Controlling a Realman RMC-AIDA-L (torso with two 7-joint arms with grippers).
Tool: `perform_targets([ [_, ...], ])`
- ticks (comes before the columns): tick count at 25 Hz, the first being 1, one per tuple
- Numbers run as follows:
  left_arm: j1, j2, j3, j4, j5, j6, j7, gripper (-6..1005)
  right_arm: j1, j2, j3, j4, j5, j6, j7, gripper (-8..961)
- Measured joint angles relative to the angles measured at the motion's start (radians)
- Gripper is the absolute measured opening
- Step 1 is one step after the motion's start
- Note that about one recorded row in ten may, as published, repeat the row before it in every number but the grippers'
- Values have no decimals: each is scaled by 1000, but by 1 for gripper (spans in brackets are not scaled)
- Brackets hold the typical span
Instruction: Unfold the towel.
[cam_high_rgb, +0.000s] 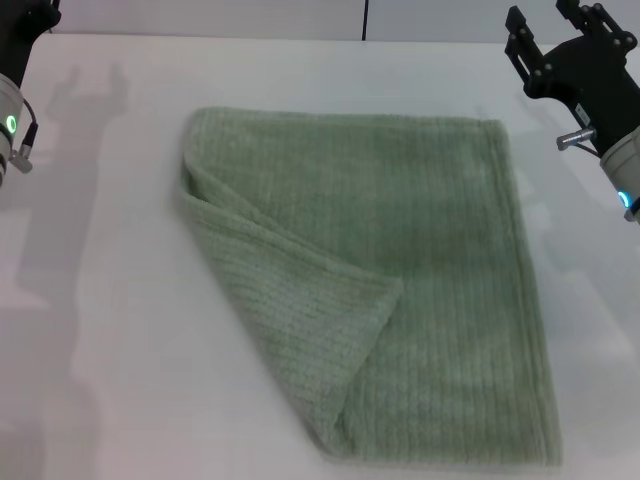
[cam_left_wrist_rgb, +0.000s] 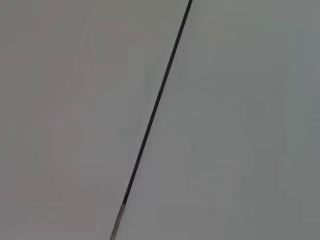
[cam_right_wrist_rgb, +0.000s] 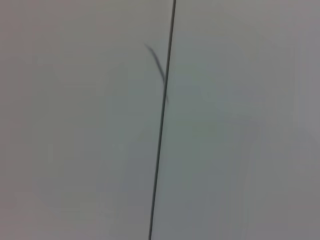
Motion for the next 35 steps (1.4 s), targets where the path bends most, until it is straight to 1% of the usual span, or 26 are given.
perform_targets([
  [11,-3,1,3,5,1,1,1,569,4,-1,-8,-2,0,24,0,511],
  [12,-3,1,4,7,4,3,1,569,8,-2,-9,-9,0,65,0,438],
  [13,-3,1,4,7,4,3,1,569,8,-2,-9,-9,0,65,0,366],
  [14,-3,1,4,8,4,4,1,569,11,-3,-9,-16,0,93,0,293],
  [16,-3,1,2,9,2,4,1,570,15,-4,-9,-37,0,155,0,213],
  [19,-3,4,-1,19,2,0,2,570,9,-7,-9,-104,0,263,1,93],
  [23,-4,6,7,43,9,-5,3,571,-20,-16,6,-250,0,463,1,65],
  [26,-12,11,9,49,15,-4,13,571,-24,-17,26,-341,0,613,-11,43],
  [27,-12,15,10,57,22,-2,16,571,-33,-17,41,-400,0,698,-23,36],
  [28,-12,15,10,57,22,-2,16,571,-33,-17,41,-400,0,698,-23,29],
  [31,-4,16,10,76,25,-3,17,572,-54,-17,101,-503,-1,850,-69,15],
  [32,-1,14,10,80,24,-4,22,572,-67,-16,155,-577,-2,977,-109,16],
  [33,-1,14,10,80,24,-4,22,572,-67,-16,155,-577,-2,977,-109,16],
  [34,0,13,10,81,24,-4,24,572,-73,-16,184,-617,-2,1043,-128,17],
  [35,1,12,8,82,20,-4,26,573,-88,-16,249,-713,-3,1191,-171,17],
])
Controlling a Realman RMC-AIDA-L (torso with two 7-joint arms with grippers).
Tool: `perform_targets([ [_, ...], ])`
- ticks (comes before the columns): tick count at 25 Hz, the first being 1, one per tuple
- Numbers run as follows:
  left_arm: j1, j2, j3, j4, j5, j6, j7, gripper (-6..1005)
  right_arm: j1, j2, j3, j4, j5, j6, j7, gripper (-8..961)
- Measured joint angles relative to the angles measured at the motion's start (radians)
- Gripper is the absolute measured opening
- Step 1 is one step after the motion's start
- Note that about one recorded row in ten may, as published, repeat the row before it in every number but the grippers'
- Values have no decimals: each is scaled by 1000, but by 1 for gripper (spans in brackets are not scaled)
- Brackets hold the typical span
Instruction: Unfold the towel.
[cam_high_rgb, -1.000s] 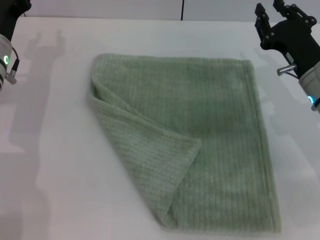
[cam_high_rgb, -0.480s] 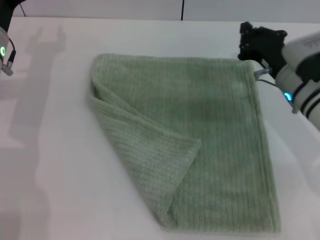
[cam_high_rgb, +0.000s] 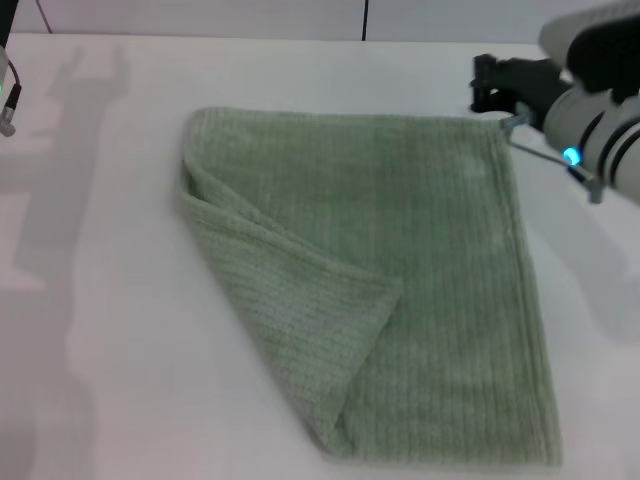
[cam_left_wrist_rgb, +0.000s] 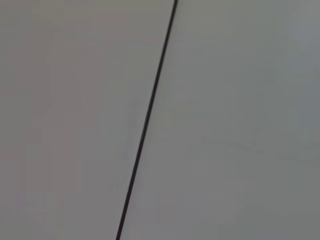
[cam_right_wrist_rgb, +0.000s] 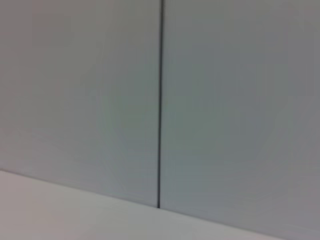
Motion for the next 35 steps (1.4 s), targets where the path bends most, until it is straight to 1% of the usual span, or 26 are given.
perform_targets([
  [1,0,-1,-2,0,-2,0,1,573,0,0,0,0,0,0,0,17],
  [2,1,-2,-6,0,-6,0,1,573,-11,-1,52,-100,-15,148,-31,17],
  [3,1,-2,-6,0,-6,0,1,573,-11,-1,52,-100,-15,148,-31,17],
  [6,1,-3,-8,-4,-7,-1,1,573,-17,-1,99,-236,-72,361,-45,16],
  [8,1,-4,-8,-5,-7,-1,-5,574,1,-1,111,-294,-112,481,-46,16],
  [11,3,-5,-8,-6,-8,0,-14,574,56,-3,120,-322,-164,628,-47,16],
  [12,4,-5,-8,-7,-8,0,-20,574,106,-3,131,-303,-189,708,-60,16],
  [13,5,-6,-8,-8,-8,0,-27,575,106,-3,131,-303,-189,708,-60,16],
  [14,6,-7,-8,-8,-8,0,-32,575,128,-3,137,-288,-196,741,-72,16],
  [15,7,-7,-8,-10,-8,-1,-36,575,169,-2,155,-241,-196,774,-112,16],
  [16,7,-7,-8,-10,-8,-1,-36,575,169,-2,155,-241,-196,774,-112,16],
  [17,7,-7,-8,-10,-8,-1,-36,575,211,-2,182,-183,-195,793,-155,17],
  [18,7,-7,-8,-10,-9,0,-36,575,211,-2,182,-183,-195,793,-155,17],
  [21,7,-7,-8,-10,-9,2,-37,576,266,-2,246,-106,-172,817,-227,17],
  [22,5,-7,-8,-10,-10,4,-38,576,292,-3,298,-66,-129,841,-293,17],
  [23,5,-7,-8,-10,-10,4,-38,576,305,-3,328,-50,-99,858,-329,17],
  [24,3,-7,-8,-10,-10,4,-38,576,305,-3,328,-50,-99,858,-329,17],
  [25,2,-7,-8,-10,-10,4,-38,577,328,-3,375,-26,-63,887,-381,17],
  [26,2,-7,-8,-10,-10,4,-38,577,328,-3,375,-26,-63,887,-381,17],
  [27,-2,-7,-8,-10,-10,5,-38,577,349,-4,414,-1,-53,904,-413,16],
  [28,-2,-7,-8,-10,-10,5,-38,577,349,-4,414,-1,-53,904,-413,16],
  [30,-3,-7,-8,-9,-10,6,-39,577,381,-6,458,38,-52,923,-447,15],
  [31,-4,-7,-8,-9,-10,6,-42,577,381,-6,458,38,-52,923,-447,15],
  [32,-4,-7,-8,-8,-10,6,-53,578,405,-7,509,73,-51,944,-481,15],
  [33,-4,-7,-8,-8,-10,6,-53,578,418,-8,536,92,-51,956,-501,15],
  [35,-5,-7,-8,-7,-10,6,-62,578,429,-9,559,108,-50,967,-516,14],
])
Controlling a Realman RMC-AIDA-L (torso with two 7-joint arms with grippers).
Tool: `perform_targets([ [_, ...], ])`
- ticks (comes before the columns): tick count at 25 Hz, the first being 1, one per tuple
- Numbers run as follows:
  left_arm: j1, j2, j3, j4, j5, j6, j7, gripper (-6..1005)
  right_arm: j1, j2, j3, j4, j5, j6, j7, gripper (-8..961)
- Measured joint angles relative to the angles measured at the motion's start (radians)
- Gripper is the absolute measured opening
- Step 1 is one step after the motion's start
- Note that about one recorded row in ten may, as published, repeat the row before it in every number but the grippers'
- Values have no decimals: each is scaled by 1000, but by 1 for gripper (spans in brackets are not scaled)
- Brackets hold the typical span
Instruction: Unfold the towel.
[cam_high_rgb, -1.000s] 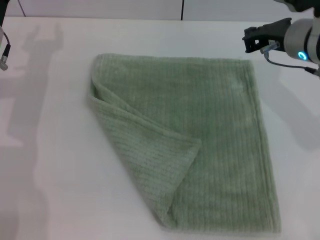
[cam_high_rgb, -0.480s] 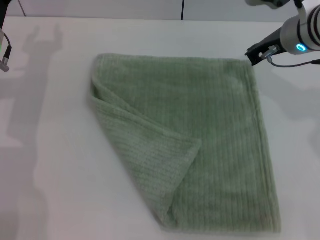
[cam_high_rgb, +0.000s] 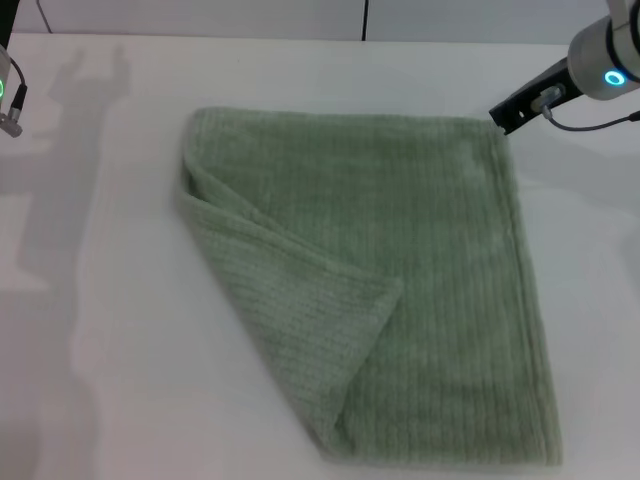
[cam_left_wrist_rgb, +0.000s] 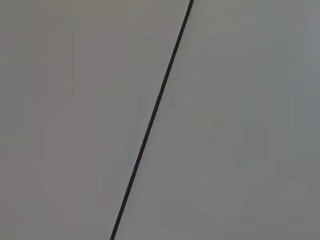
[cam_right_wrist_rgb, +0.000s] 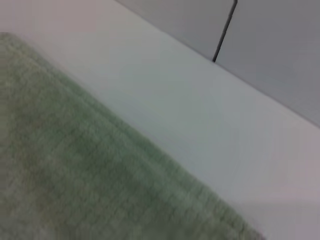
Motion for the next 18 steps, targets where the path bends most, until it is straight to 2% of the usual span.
perform_targets([
  [2,-1,0,0,1,0,0,-3,578,35,-13,52,57,1,22,-44,13],
  [5,-3,0,0,0,0,0,-3,579,57,-25,73,103,9,28,-75,12],
  [10,-6,0,0,-3,0,0,-3,580,77,-33,82,152,12,27,-106,11],
  [18,-3,-1,8,-4,0,0,-26,581,91,-33,95,210,19,9,-161,8],
])
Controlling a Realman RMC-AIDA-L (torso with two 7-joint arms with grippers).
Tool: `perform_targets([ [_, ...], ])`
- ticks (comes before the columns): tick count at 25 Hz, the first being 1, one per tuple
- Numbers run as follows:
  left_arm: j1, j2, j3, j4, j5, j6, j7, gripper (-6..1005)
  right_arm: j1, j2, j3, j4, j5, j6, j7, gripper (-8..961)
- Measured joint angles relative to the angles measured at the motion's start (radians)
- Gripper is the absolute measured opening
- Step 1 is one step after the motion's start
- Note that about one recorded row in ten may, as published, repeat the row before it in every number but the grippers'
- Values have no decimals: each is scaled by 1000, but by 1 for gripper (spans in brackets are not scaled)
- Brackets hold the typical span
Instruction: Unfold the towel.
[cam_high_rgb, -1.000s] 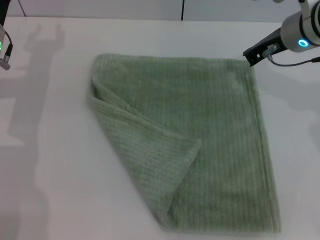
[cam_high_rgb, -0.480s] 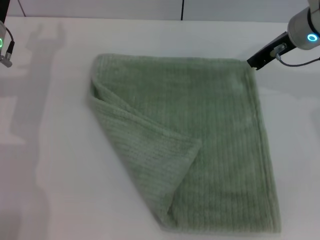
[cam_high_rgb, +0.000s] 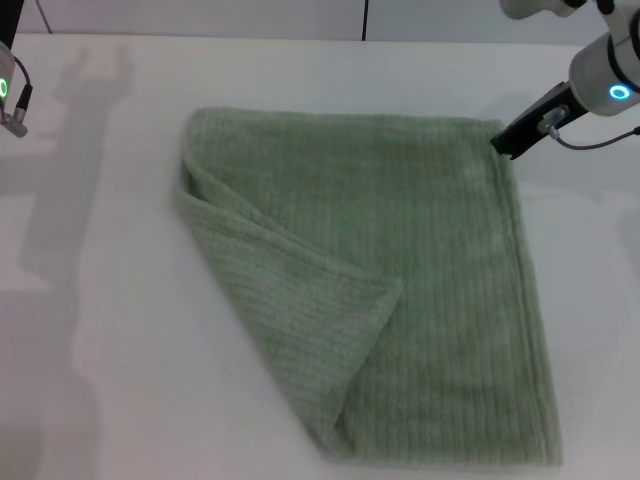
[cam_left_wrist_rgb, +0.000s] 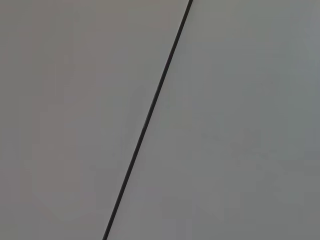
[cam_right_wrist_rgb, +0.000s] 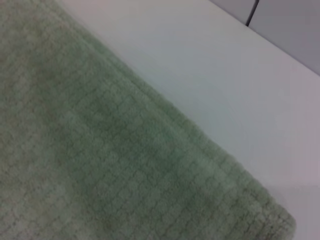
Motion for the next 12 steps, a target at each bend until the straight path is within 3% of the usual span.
perform_targets([
  [12,0,0,0,-7,0,-5,-1,583,3,1,9,67,43,-54,-71,8],
])
